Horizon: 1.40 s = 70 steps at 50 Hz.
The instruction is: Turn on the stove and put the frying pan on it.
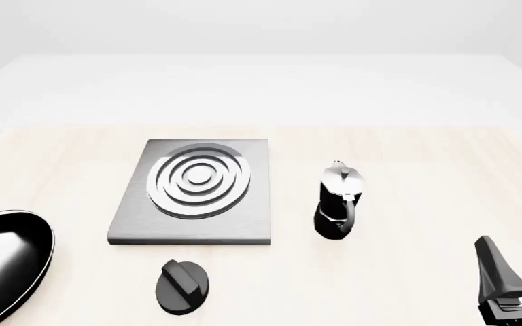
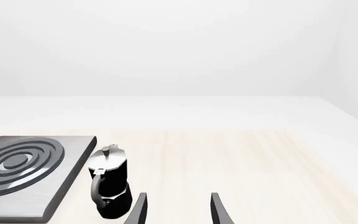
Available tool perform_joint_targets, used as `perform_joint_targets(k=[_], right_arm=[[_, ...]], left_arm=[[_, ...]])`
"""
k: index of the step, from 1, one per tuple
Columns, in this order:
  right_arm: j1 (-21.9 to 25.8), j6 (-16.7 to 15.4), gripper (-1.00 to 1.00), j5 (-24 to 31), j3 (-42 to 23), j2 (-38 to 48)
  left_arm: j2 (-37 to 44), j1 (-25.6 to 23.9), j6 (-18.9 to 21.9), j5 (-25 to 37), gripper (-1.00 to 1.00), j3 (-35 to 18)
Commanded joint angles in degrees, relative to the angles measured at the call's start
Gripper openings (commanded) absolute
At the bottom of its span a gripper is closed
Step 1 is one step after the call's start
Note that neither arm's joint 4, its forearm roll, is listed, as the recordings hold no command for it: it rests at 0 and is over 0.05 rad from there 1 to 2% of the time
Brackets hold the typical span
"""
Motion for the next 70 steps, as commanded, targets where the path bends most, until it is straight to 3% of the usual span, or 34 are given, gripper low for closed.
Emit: perform_joint_targets(k=[1, 3, 11, 14, 16, 18, 22, 23, 24, 25, 28, 29, 32, 35, 37, 40, 43, 46, 49, 55, 61, 70], right_arm=[[0.00, 0.00, 1.00, 0.10, 0.00, -0.10], [0.00, 0.00, 1.00, -0.06, 0.00, 0.06], [0.00, -0.01, 1.00, 0.09, 0.01, -0.10], [0.00, 0.00, 1.00, 0.26, 0.01, -0.26], [0.00, -0.01, 1.00, 0.33, 0.01, -0.35], [0.00, -0.01, 1.00, 0.40, 0.01, -0.42], [0.01, -0.01, 1.00, 0.47, 0.02, -0.51], [0.01, 0.00, 1.00, 0.55, 0.01, -0.55], [0.01, -0.01, 1.00, 0.50, 0.01, -0.52], [0.01, -0.01, 1.00, 0.44, 0.02, -0.48], [0.01, -0.01, 1.00, 0.13, 0.02, -0.16], [0.01, 0.01, 1.00, -0.03, 0.02, 0.02], [0.01, -0.02, 1.00, -0.33, 0.02, 0.29], [0.02, -0.01, 1.00, -0.17, 0.02, 0.15], [0.02, -0.01, 1.00, 0.07, 0.02, -0.10], [0.02, 0.00, 1.00, 0.55, 0.02, -0.55], [0.03, 0.00, 1.00, 1.02, 0.02, -1.04], [0.03, 0.00, 1.00, 1.34, 0.02, -1.37], [0.03, 0.00, 1.00, 1.45, 0.01, -1.48], [0.03, 0.01, 1.00, 1.36, 0.01, -1.37], [0.03, 0.01, 1.00, 1.11, 0.00, -1.11], [0.03, 0.01, 1.00, 0.75, 0.00, -0.75]], left_arm=[[-0.87, 8.94, 4.66, 0.20, 1.00, 0.47], [-0.98, 8.76, 3.04, 0.20, 1.00, 0.35], [-0.85, 9.39, 2.82, 0.20, 1.00, 2.53], [0.35, 10.77, 4.89, 0.20, 1.00, 0.55], [1.16, 8.03, 0.72, 0.19, 1.00, -2.25], [1.42, 6.27, 0.81, 0.20, 1.00, 1.35], [5.51, 13.98, 7.25, 0.19, 1.00, 2.17], [7.22, 9.41, 0.25, 0.19, 1.00, -0.13], [8.09, 9.68, 0.59, 0.20, 1.00, -0.75], [10.03, 13.62, 5.09, 0.19, 1.00, -1.39], [12.94, 17.87, 8.44, 0.19, 1.00, -2.87], [14.60, 22.48, 12.96, 0.19, 1.00, -2.99], [17.97, 25.89, 14.34, 0.19, 1.00, -5.30], [19.00, 31.74, 20.76, 0.19, 1.00, -5.46], [19.67, 34.00, 22.97, 0.19, 1.00, -6.49], [20.31, 34.85, 23.94, 0.19, 1.00, -7.27], [20.67, 40.49, 30.25, 0.19, 1.00, -8.39], [20.55, 40.59, 30.12, 0.19, 1.00, -8.66], [20.00, 45.43, 34.76, 0.18, 1.00, -8.05], [20.03, 46.88, 35.07, 0.19, 1.00, -9.51], [20.08, 54.48, 42.50, 0.19, 1.00, -8.19], [18.92, 57.96, 46.79, 0.19, 1.00, -6.18]])
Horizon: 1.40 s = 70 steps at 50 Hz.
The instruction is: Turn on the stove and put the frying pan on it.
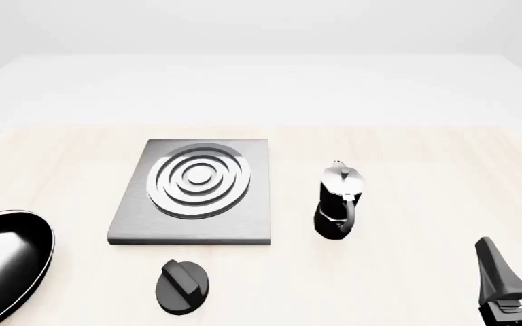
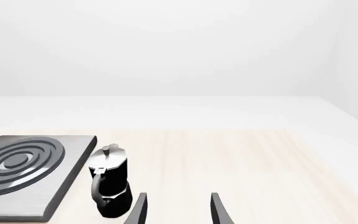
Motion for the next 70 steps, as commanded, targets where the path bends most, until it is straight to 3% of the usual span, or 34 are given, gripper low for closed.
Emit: perform_joint_targets(k=[1, 3, 9, 22, 30, 45, 63, 70], right_arm=[[0.00, 0.00, 1.00, -0.35, 0.00, 0.37], [0.00, 0.00, 1.00, -0.34, -0.01, 0.36], [0.01, 0.00, 1.00, -0.70, -0.01, 0.73], [0.01, 0.00, 1.00, -0.82, 0.00, 0.83], [0.01, 0.00, 1.00, -0.83, 0.00, 0.85], [0.01, 0.00, 1.00, -0.83, 0.00, 0.86], [0.01, -0.02, 1.00, -0.83, 0.00, 0.85], [0.00, 0.00, 1.00, -0.81, 0.00, 0.83]], left_arm=[[-0.60, 6.86, 7.07, 0.00, 1.00, 1.72], [-0.66, 9.71, 10.12, 0.00, 1.00, 2.36], [-1.49, 11.48, 12.47, -0.01, 1.00, 4.90], [-4.19, 7.12, 13.15, 0.00, 1.00, 10.40], [-4.96, 7.14, 14.58, -0.61, 1.00, 13.90], [-5.40, 3.85, 13.28, -4.35, 1.00, 20.64], [-3.69, 0.28, 11.60, -8.61, 1.00, 24.55], [-2.06, -2.32, 8.94, -11.27, 1.00, 26.37]])
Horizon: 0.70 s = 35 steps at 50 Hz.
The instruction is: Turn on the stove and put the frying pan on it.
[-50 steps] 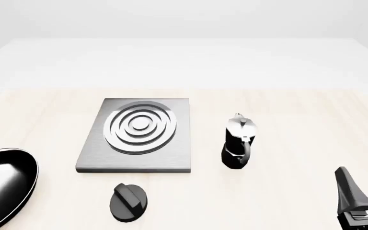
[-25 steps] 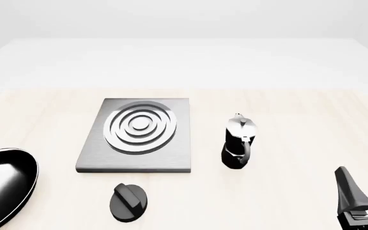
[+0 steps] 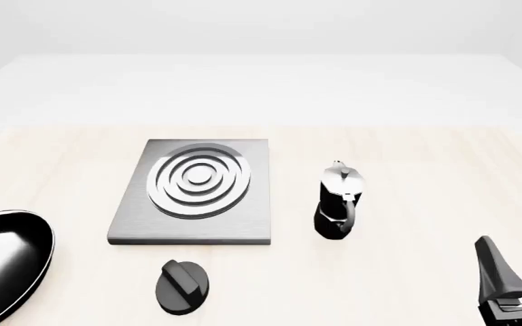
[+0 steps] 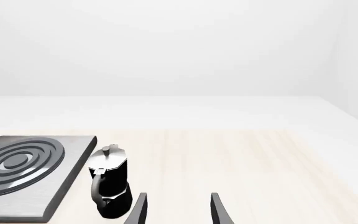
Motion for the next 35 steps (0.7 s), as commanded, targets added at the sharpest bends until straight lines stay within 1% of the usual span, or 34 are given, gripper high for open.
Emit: perform_joint_targets(k=[1, 7, 12, 20, 29, 31, 35], right_arm=[[0.00, 0.00, 1.00, 0.00, 0.00, 0.00], [0.00, -0.01, 1.00, -0.01, 0.00, 0.01], [-0.02, 0.01, 1.00, 0.00, 0.00, 0.01], [0.00, 0.00, 1.00, -0.01, 0.00, 0.02], [0.00, 0.00, 1.00, 0.00, 0.00, 0.00], [-0.01, 0.01, 1.00, 0.00, 0.00, 0.00], [-0.02, 0.00, 1.00, 0.00, 0.00, 0.00]], left_arm=[[1.85, -2.99, -2.35, -3.52, 1.00, 2.80], [2.92, -5.10, -4.18, -4.97, 1.00, 3.79], [4.12, -5.24, -4.10, -6.99, 1.00, 5.61], [5.78, -5.02, -4.13, -9.11, 1.00, 7.11], [9.46, -1.40, -1.44, -13.40, 1.00, 10.41], [9.73, -2.00, -2.08, -13.56, 1.00, 10.36], [11.33, -1.84, -2.02, -15.18, 1.00, 11.24]])
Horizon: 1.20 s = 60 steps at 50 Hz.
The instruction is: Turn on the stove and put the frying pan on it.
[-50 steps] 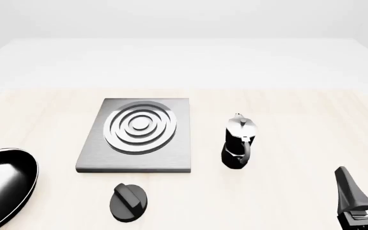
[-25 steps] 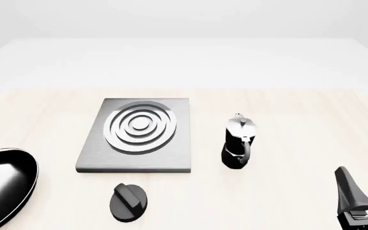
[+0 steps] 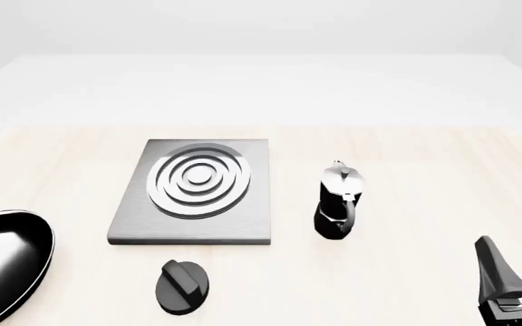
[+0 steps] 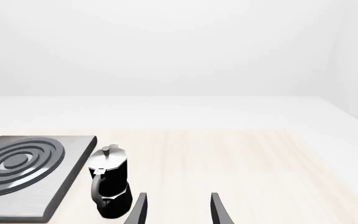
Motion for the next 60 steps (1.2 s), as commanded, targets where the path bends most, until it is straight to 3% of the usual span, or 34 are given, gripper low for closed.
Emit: perform_joint_targets(k=[1, 17, 30, 60], right_arm=[[-0.01, 0.00, 1.00, 0.00, 0.00, -0.01], [0.02, 0.01, 1.00, -0.01, 0.00, 0.02], [0.00, -0.01, 1.00, 0.01, 0.00, -0.02], [-0.01, 0.01, 1.00, -0.01, 0.00, 0.02]], left_arm=[[3.72, 1.08, 0.68, -4.24, 1.00, 2.72], [8.60, 5.50, 1.44, -7.12, 1.00, 1.95], [11.65, 9.37, 4.39, -9.66, 1.00, 2.10], [22.47, 14.99, 9.58, -21.80, 1.00, 5.11]])
